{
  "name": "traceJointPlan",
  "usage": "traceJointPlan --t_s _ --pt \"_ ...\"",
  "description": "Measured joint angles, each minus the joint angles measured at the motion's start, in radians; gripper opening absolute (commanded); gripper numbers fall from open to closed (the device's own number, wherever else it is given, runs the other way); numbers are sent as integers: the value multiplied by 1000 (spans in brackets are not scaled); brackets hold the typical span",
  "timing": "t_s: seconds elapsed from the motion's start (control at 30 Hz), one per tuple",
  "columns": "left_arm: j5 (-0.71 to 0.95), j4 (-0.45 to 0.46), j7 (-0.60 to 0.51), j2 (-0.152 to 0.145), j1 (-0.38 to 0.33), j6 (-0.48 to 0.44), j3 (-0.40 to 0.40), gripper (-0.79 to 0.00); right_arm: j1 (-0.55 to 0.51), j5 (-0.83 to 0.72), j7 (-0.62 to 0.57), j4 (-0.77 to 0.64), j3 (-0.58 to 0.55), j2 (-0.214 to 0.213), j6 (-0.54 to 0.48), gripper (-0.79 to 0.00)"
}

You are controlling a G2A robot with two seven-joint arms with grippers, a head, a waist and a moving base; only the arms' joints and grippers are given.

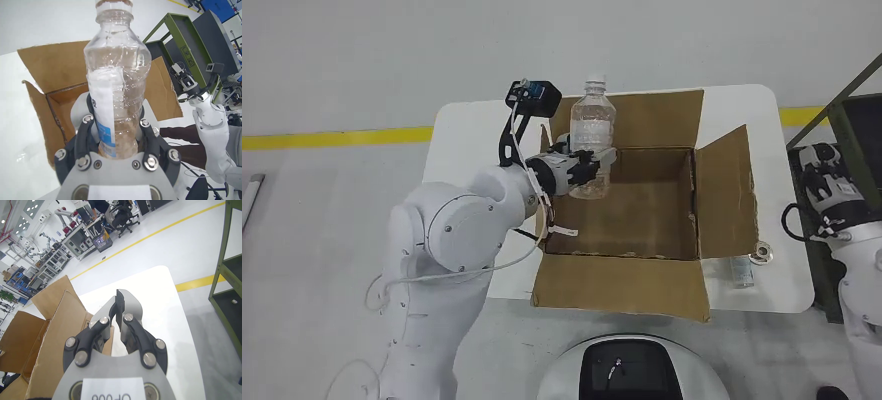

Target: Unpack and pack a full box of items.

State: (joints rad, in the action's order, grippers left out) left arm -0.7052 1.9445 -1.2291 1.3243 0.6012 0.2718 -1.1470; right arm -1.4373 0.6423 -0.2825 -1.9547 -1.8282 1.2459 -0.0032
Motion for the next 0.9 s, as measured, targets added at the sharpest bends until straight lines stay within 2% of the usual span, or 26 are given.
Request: traceJointPlan --t_s 0.23,0.4,0.53,0.67,0.8,0.9 --pt "2 1 5 0 4 -5 3 -785 6 6 -13 6 23 -2 -8 -785" --pt "50 -18 79 12 -7 -47 70 -785 31 14 -23 12 39 -4 -13 -785" --pt "86 -91 94 33 -63 18 161 -785 37 13 -21 13 42 -6 -12 -785" --pt "38 -177 45 45 -104 111 238 -785 30 9 -15 9 35 -7 -10 -785" --pt "-6 -236 -8 48 -110 172 280 -785 22 3 -9 6 24 -8 -8 -785" --pt "-77 -246 -56 45 -108 212 295 -785 14 1 -6 6 18 -9 -7 -785"
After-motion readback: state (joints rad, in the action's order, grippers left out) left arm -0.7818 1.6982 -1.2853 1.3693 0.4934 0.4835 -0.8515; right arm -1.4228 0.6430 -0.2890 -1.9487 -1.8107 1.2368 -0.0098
